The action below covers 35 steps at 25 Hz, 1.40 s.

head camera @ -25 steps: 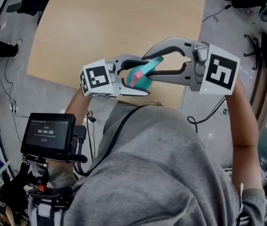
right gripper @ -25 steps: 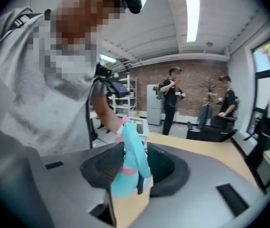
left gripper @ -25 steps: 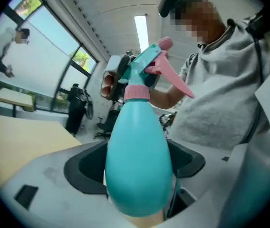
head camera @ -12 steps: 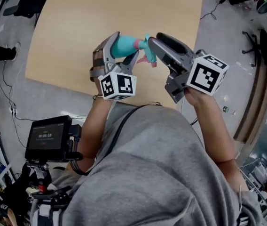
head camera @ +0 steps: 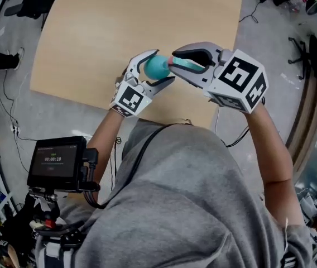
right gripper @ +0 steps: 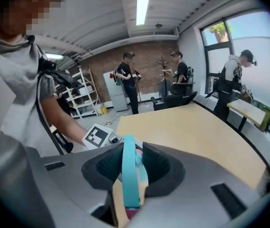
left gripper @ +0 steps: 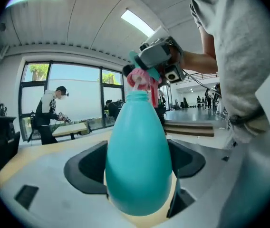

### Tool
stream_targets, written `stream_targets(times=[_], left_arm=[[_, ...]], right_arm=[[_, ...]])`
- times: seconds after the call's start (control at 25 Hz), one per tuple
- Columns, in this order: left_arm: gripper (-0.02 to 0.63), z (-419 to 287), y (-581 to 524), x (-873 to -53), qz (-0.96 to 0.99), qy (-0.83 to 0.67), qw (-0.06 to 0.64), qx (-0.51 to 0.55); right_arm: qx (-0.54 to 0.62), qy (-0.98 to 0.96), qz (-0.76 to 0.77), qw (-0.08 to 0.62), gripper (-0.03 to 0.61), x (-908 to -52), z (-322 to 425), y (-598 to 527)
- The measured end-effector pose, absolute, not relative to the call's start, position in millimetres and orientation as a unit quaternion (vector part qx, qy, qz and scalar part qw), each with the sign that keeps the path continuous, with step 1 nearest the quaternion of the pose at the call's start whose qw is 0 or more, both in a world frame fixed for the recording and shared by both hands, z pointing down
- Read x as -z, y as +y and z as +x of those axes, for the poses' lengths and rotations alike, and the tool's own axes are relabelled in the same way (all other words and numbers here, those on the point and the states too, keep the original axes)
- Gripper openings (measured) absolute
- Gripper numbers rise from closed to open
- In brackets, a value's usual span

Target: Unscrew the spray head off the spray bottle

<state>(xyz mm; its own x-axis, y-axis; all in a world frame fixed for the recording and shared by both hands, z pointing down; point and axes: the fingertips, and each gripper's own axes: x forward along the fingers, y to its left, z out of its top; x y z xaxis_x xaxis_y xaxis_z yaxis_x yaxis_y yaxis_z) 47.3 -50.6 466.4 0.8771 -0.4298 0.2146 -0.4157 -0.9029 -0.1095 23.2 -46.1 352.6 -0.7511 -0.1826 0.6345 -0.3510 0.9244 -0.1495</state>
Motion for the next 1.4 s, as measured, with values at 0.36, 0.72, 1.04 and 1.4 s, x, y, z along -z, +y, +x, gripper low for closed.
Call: stream_targets(times=[0.36,0.72,1.04,1.4], left_arm=[[0.382,23,-65,-550,-0.947,0.286,-0.068,0.132],[0.382,15,-55,-589,-0.938,0.296,-0.091,0.158],[0.382,13,-50,-598,-0.945,0.278,-0.082,0.153],[0.383,23,-46,-601,-0.947,0.262,-0.086,0.164]], right_arm=[[-0.15,-0.925,0.178,0.3,0.115,-323,44,-56],[-0.158,-0.91,0.26,0.281,0.005,-337,74,-65],[-0.275,-0.881,0.233,0.308,0.004,-515,85,-69],[-0.339,-0.852,0.227,0.326,0.005,-579,86,-64]])
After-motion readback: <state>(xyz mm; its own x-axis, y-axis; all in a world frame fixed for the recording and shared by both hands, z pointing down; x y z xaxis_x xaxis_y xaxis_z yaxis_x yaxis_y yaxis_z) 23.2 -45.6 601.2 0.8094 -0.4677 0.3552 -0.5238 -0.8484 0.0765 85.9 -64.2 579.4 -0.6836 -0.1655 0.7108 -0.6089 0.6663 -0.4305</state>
